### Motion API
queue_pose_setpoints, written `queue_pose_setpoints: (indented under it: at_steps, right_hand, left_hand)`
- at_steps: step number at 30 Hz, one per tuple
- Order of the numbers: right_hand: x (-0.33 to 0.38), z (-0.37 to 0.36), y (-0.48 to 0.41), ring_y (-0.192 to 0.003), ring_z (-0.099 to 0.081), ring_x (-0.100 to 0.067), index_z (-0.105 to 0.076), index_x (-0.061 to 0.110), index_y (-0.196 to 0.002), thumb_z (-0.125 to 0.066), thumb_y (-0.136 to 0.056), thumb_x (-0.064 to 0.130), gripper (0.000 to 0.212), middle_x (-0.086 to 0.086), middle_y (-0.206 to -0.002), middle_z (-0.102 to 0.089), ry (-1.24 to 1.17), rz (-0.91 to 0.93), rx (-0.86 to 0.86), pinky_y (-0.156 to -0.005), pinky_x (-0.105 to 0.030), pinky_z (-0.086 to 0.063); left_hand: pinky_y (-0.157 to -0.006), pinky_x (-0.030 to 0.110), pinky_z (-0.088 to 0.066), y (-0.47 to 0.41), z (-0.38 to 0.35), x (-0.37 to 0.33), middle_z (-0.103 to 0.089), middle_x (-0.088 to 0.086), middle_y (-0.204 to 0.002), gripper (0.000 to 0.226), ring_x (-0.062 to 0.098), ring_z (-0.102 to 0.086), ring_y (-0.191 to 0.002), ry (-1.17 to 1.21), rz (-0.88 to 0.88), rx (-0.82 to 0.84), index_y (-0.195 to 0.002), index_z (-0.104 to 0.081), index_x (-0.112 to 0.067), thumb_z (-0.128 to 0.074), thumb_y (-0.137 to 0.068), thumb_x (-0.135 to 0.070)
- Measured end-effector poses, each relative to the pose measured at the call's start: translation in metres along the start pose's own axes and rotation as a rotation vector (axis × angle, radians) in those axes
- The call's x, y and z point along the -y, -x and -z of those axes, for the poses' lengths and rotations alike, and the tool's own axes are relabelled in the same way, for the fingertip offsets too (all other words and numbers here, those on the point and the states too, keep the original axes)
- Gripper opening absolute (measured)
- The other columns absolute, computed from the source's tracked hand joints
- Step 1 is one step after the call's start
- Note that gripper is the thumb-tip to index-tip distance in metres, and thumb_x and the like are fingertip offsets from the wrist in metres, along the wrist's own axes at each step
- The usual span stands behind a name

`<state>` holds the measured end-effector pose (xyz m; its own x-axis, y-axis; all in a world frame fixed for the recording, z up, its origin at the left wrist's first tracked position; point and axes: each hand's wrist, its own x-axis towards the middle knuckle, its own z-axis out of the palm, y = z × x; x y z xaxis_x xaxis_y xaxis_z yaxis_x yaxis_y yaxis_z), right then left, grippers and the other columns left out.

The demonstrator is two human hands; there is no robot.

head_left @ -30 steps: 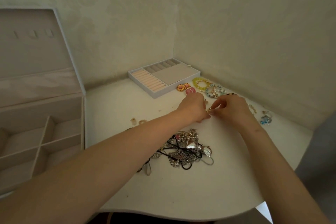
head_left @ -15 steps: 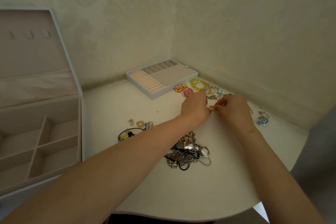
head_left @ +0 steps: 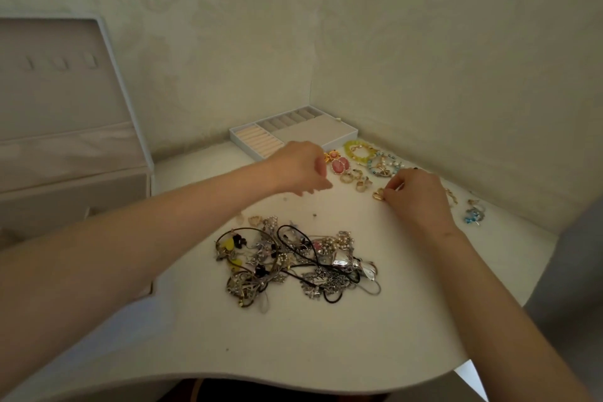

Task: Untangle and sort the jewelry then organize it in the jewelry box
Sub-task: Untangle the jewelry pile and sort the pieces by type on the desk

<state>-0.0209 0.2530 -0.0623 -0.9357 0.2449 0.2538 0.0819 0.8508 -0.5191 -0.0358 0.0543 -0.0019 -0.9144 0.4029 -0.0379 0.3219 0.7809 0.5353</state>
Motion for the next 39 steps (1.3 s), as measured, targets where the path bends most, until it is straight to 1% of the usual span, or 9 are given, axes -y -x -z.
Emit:
queue_pose_setpoints:
  at_steps: [5,12,15,17,21,25,30,33,39]
  right_hand:
    - [-0.002,-0.001,0.0,-0.077,-0.054,-0.021,-0.068,0.001,-0.085,-0.061,-0.083,0.005,0.008,-0.011,-0.086,-0.065,-0.004,0.0,-0.022,-0.061,-0.028,-0.037]
    - [0.0,-0.002,0.002,-0.079,-0.058,-0.025,-0.068,0.004,-0.083,-0.06,-0.081,0.007,0.008,-0.01,-0.084,-0.065,-0.018,-0.008,-0.018,-0.062,-0.032,-0.041]
    - [0.001,-0.001,0.003,-0.081,-0.056,-0.022,-0.067,0.009,-0.085,-0.061,-0.082,0.01,0.007,-0.006,-0.085,-0.063,-0.038,-0.01,-0.023,-0.063,-0.029,-0.037]
    - [0.002,-0.001,0.004,-0.081,-0.055,-0.021,-0.067,0.009,-0.086,-0.062,-0.083,0.013,0.007,-0.006,-0.085,-0.062,-0.044,-0.003,-0.011,-0.064,-0.028,-0.036]
    - [0.004,0.001,0.007,-0.076,-0.054,-0.021,-0.067,0.011,-0.083,-0.063,-0.084,0.017,0.008,-0.006,-0.081,-0.064,-0.077,0.019,-0.01,-0.062,-0.03,-0.036]
    - [0.008,-0.001,0.009,-0.067,-0.054,-0.016,-0.068,0.017,-0.084,-0.061,-0.086,0.021,0.008,-0.001,-0.076,-0.065,-0.112,0.045,-0.021,-0.057,-0.028,-0.035]
    - [0.015,-0.006,0.011,-0.062,-0.051,-0.008,-0.065,0.025,-0.08,-0.066,-0.087,0.023,0.007,0.004,-0.069,-0.062,-0.195,0.175,0.064,-0.058,-0.026,-0.039]
    - [0.019,-0.008,0.014,-0.061,-0.05,-0.006,-0.064,0.027,-0.077,-0.067,-0.087,0.023,0.011,0.005,-0.068,-0.062,-0.212,0.256,0.102,-0.059,-0.025,-0.04]
    - [0.03,-0.004,0.022,-0.053,-0.046,0.002,-0.069,0.025,-0.08,-0.069,-0.085,0.018,0.008,0.005,-0.068,-0.063,-0.338,0.31,0.171,-0.054,-0.01,-0.034]
  left_hand:
    - [-0.064,0.022,-0.053,0.022,0.026,0.04,-0.069,0.003,-0.091,0.015,0.009,-0.064,-0.074,0.04,0.087,0.026,-0.095,-0.059,-0.009,-0.064,-0.088,-0.021]
    - [-0.063,0.021,-0.049,0.041,0.039,0.08,-0.068,0.002,-0.087,0.011,0.011,-0.062,-0.077,0.12,0.174,-0.018,-0.092,-0.061,-0.01,-0.066,-0.086,-0.018]
    - [-0.064,0.022,-0.049,0.045,0.043,0.092,-0.063,0.001,-0.086,0.01,0.014,-0.059,-0.079,0.074,0.175,0.005,-0.09,-0.064,-0.012,-0.07,-0.083,-0.015]
    - [-0.065,0.023,-0.05,0.047,0.042,0.097,-0.062,0.002,-0.087,0.009,0.014,-0.057,-0.079,0.018,0.164,0.039,-0.087,-0.064,-0.015,-0.072,-0.081,-0.014]
    - [-0.084,0.029,-0.049,0.047,0.034,0.095,-0.065,0.0,-0.098,0.015,0.013,-0.06,-0.09,-0.08,0.098,0.111,-0.088,-0.062,-0.024,-0.074,-0.079,-0.019]
    - [-0.077,0.014,-0.046,0.049,0.026,0.085,-0.062,-0.006,-0.1,0.018,0.008,-0.059,-0.093,-0.037,-0.04,0.148,-0.093,-0.062,-0.026,-0.073,-0.08,-0.022]
    - [-0.082,0.022,-0.045,0.049,0.019,0.079,-0.055,-0.014,-0.094,0.015,0.008,-0.054,-0.092,-0.094,-0.146,0.186,-0.099,-0.064,-0.023,-0.069,-0.084,-0.023]
    - [-0.076,0.018,-0.042,0.048,0.017,0.078,-0.05,-0.017,-0.089,0.009,0.007,-0.053,-0.089,-0.128,-0.172,0.18,-0.091,-0.062,-0.023,-0.068,-0.085,-0.023]
    - [-0.069,0.013,-0.042,0.05,0.019,0.077,-0.059,-0.016,-0.087,0.015,-0.005,-0.054,-0.077,-0.017,-0.168,0.099,-0.081,-0.055,-0.029,-0.067,-0.085,-0.02]
